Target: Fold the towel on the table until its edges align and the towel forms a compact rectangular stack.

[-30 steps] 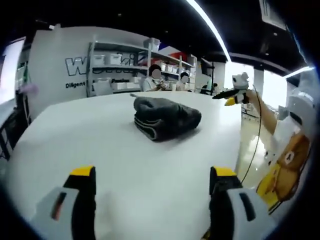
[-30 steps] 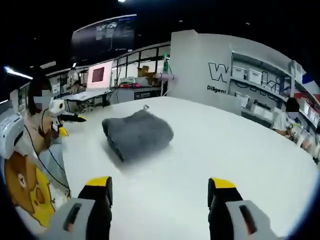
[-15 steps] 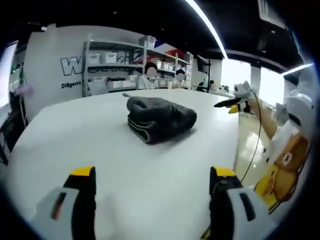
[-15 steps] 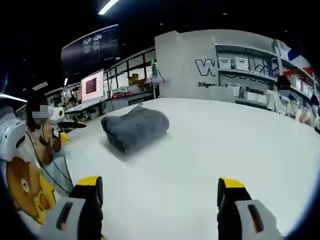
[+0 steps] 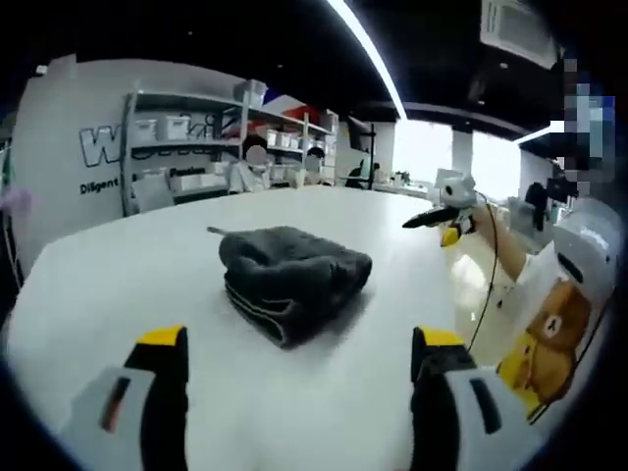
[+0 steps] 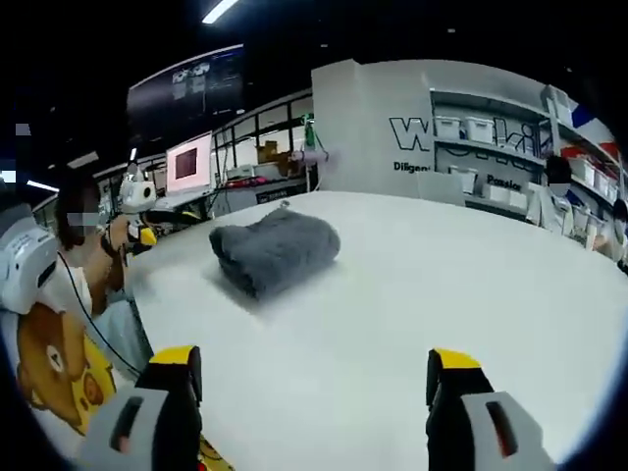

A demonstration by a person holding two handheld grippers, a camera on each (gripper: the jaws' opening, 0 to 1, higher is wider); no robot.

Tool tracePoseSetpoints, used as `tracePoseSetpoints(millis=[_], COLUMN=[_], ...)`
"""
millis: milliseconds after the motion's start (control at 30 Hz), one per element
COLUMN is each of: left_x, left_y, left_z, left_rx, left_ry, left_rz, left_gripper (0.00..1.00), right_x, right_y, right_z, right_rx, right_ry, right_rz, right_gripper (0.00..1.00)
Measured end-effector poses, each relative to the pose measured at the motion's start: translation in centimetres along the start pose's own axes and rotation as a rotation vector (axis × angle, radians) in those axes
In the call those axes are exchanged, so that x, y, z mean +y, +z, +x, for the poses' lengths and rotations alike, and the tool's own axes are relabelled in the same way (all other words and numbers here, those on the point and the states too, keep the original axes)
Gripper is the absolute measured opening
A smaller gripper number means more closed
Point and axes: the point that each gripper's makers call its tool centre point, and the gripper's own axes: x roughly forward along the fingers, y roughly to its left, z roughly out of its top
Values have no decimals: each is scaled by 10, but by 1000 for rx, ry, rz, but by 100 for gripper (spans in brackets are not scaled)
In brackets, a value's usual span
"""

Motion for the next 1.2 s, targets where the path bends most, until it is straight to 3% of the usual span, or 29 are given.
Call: tracePoseSetpoints(millis=[67,233,300,400,600,833,1000,1200], left_x=[6,20,23,18,15,-1,-3,16], left_y=[6,39,49,67,75,56,37,4], left_z=[13,56,70,92,141,171,163,154], left_rx=[17,-92,-128,-194,-195,-138,-111,-52], left_ry=[-48,-189,-217,-314,-376,-408,-444,-397], left_rz=[39,25,14,-33,-12,42,52,75], left_gripper=[99,99,99,98,95,90,83,86], right_x=[3,3,4,6,11,15,23,26], right_y=[-2,-5,-5,-3,2,2,3,2], right_z=[-2,-5,-5,-6,-4,3,5,9], right_rx=[5,10,11,16,14,22,18,23], right_ry=[5,-2,-3,2,19,38,69,85], right_rz=[-2,1,1,-3,-18,-21,-24,-25], right_gripper=[100,100,100,99,99,99,99,99])
